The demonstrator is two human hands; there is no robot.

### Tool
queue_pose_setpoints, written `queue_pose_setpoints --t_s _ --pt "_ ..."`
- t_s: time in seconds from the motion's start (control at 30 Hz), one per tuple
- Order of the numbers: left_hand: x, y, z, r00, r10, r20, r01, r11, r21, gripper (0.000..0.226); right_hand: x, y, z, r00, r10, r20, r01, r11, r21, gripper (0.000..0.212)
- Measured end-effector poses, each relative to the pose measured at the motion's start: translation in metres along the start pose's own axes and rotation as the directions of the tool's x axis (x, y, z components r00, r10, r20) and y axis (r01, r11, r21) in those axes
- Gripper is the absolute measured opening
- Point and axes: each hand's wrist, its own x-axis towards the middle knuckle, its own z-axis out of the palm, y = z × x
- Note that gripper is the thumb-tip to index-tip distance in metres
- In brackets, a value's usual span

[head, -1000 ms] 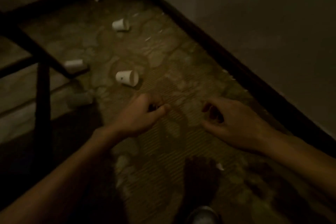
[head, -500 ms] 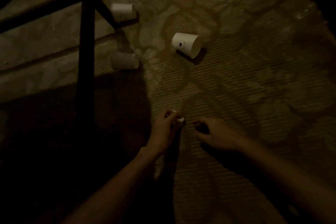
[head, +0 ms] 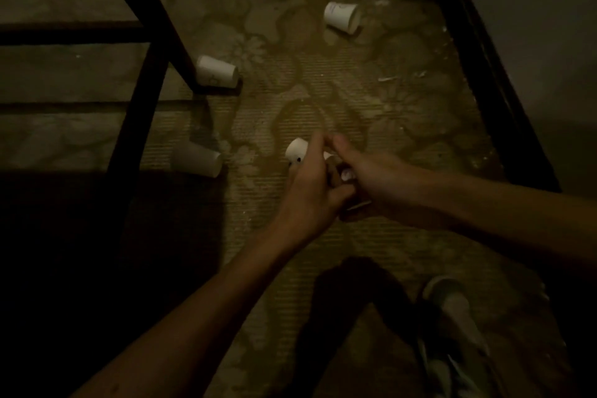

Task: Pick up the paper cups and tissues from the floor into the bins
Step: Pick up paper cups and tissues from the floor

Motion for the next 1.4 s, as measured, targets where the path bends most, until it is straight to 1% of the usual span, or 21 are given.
queue_pose_setpoints --t_s 0.07,0.13,0.2,0.33,0.47,0.53,0.6,0.63,0.7,0.77,0.83,0.9,1.0,1.07,1.1,1.13,1.17,1.23,1.3,1.33,1.4 --pt "0.016 -0.009 -0.004 0.998 -0.058 -0.006 0.057 0.998 -0.014 0.059 0.018 -0.007 -0.013 0.999 -0.03 -0.027 0.027 0.994 -0.104 0.041" --pt "0.026 -0.027 -0.011 0.981 -0.194 -0.022 0.192 0.978 -0.086 0.086 0.041 -0.016 -0.026 0.998 -0.018 -0.068 0.002 0.971 -0.239 0.038" --pt "0.032 -0.05 -0.013 0.933 -0.351 -0.084 0.331 0.925 -0.187 0.102 0.067 -0.021 -0.041 0.989 -0.045 -0.138 0.0 0.95 -0.311 0.04" --pt "0.04 -0.095 -0.006 0.751 -0.623 -0.217 0.568 0.779 -0.267 0.083 0.119 -0.016 -0.059 0.988 -0.025 -0.149 -0.027 0.942 -0.336 0.045" --pt "0.053 -0.119 -0.008 0.638 -0.739 -0.219 0.672 0.672 -0.311 0.075 0.169 -0.008 -0.057 0.985 0.012 -0.172 -0.071 0.937 -0.343 0.055" --pt "0.058 -0.119 -0.008 0.646 -0.737 -0.196 0.689 0.675 -0.265 0.07 0.192 0.001 -0.048 0.992 0.011 -0.124 -0.058 0.921 -0.385 0.061" --pt "0.06 -0.118 -0.007 0.652 -0.726 -0.219 0.701 0.687 -0.189 0.057 0.21 0.011 -0.031 1.0 -0.007 -0.013 0.001 0.907 -0.421 0.063" --pt "0.061 -0.117 -0.006 0.637 -0.743 -0.208 0.715 0.669 -0.201 0.05 0.215 0.016 -0.022 0.999 0.006 0.041 0.014 0.886 -0.463 0.066" --pt "0.063 -0.116 -0.009 0.576 -0.805 -0.141 0.745 0.589 -0.313 0.043 0.212 0.02 -0.003 0.99 0.072 0.124 0.007 0.843 -0.538 0.081" --pt "0.062 -0.112 -0.021 0.56 -0.822 -0.109 0.733 0.552 -0.398 0.04 0.207 0.017 0.008 0.98 0.114 0.164 -0.03 0.896 -0.443 0.101" --pt "0.058 -0.108 -0.041 0.552 -0.826 -0.115 0.701 0.535 -0.472 0.038 0.209 0.002 0.016 0.968 0.092 0.232 0.013 0.911 -0.413 0.112" --pt "0.054 -0.101 -0.061 0.549 -0.826 -0.128 0.685 0.533 -0.496 0.037 0.21 -0.021 0.023 0.962 0.05 0.27 0.067 0.91 -0.409 0.108" --pt "0.054 -0.087 -0.087 0.537 -0.825 -0.176 0.71 0.555 -0.434 0.032 0.214 -0.048 0.033 0.964 0.019 0.264 0.088 0.917 -0.39 0.08" --pt "0.052 -0.083 -0.103 0.476 -0.831 -0.288 0.712 0.556 -0.43 0.033 0.216 -0.057 0.043 0.962 0.036 0.271 0.07 0.925 -0.372 0.079" --pt "0.05 -0.082 -0.112 0.448 -0.817 -0.363 0.708 0.572 -0.415 0.026 0.217 -0.06 0.049 0.961 0.056 0.272 0.05 0.929 -0.367 0.082" --pt "0.049 -0.083 -0.122 0.441 -0.79 -0.426 0.7 0.6 -0.387 0.015 0.218 -0.061 0.054 0.961 0.074 0.266 0.027 0.934 -0.356 0.085" --pt "0.05 -0.085 -0.13 0.447 -0.765 -0.464 0.702 0.622 -0.347 0.014 0.219 -0.062 0.059 0.964 0.085 0.253 0.006 0.941 -0.339 0.087" --pt "0.053 -0.096 -0.145 0.45 -0.749 -0.485 0.768 0.602 -0.217 0.016 0.222 -0.06 0.061 0.969 0.086 0.23 -0.007 0.946 -0.323 0.087" --pt "0.06 -0.113 -0.158 0.371 -0.748 -0.55 0.884 0.466 -0.038 0.061 0.221 -0.058 0.054 0.963 0.108 0.247 -0.02 0.942 -0.336 0.085" --pt "0.065 -0.122 -0.16 0.348 -0.749 -0.564 0.912 0.41 0.018 0.073 0.221 -0.055 0.046 0.961 0.123 0.249 -0.032 0.94 -0.341 0.084" --pt "0.072 -0.137 -0.154 0.338 -0.765 -0.548 0.934 0.345 0.094 0.075 0.224 -0.05 0.025 0.969 0.124 0.213 -0.046 0.94 -0.339 0.084"
